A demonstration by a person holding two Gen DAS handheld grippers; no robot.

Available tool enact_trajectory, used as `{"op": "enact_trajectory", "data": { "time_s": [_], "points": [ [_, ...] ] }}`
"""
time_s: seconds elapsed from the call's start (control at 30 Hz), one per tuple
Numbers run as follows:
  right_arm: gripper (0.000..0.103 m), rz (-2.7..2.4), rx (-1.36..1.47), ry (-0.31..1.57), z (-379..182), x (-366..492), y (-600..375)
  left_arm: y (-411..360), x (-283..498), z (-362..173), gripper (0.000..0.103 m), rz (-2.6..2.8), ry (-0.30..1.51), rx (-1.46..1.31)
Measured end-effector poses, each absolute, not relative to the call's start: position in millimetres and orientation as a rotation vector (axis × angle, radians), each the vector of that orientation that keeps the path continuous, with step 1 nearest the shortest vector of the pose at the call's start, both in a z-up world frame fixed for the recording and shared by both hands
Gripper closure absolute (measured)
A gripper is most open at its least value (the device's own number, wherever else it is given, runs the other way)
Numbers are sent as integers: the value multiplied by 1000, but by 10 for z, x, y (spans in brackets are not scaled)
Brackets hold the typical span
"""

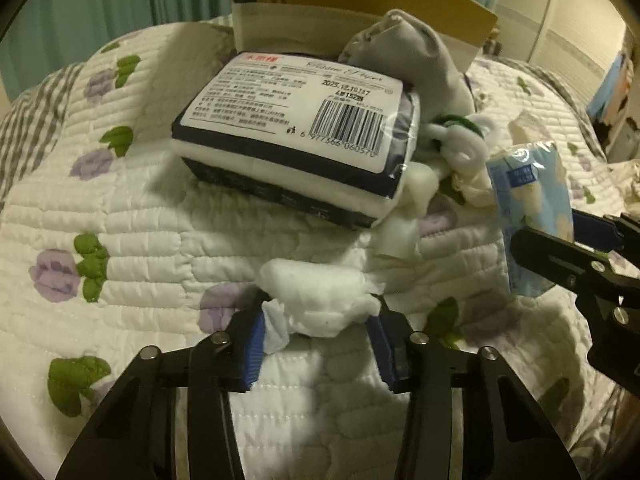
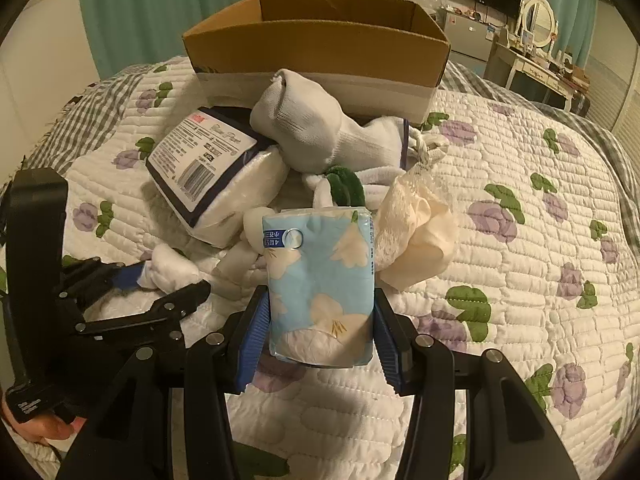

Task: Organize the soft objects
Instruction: 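Carry both items over the cardboard box and open both tools to drop them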

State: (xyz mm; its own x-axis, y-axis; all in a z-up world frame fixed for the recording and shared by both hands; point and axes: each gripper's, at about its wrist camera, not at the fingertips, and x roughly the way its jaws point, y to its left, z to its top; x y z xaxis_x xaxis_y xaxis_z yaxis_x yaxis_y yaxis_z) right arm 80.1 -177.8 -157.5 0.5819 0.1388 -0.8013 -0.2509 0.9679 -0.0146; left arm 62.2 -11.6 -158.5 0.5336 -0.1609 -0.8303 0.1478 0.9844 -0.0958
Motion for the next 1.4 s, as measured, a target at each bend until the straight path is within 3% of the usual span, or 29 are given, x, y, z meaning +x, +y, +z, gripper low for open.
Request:
{"op": "enact_trajectory", "data": {
  "time_s": [0.3,0.57,0.8,1.03,1.4],
  "points": [
    [54,251,-128,853,-1272,642,-1817,-22,371,-903,61,-162,836,13],
    [54,278,-120,666,-353,693,-1918,-164,571,-55,61,-155,651,53],
    [54,251,-161,571,268,1114,-1986,-314,1140,314,61,-154,585,45],
    [54,226,-180,560,423,1740,-1954,-447,1830,268,61,-129,578,88],
    [54,270,-141,680,-67,2780,-1917,-531,2575,-244,58,-124,681,120]
  ]
}}
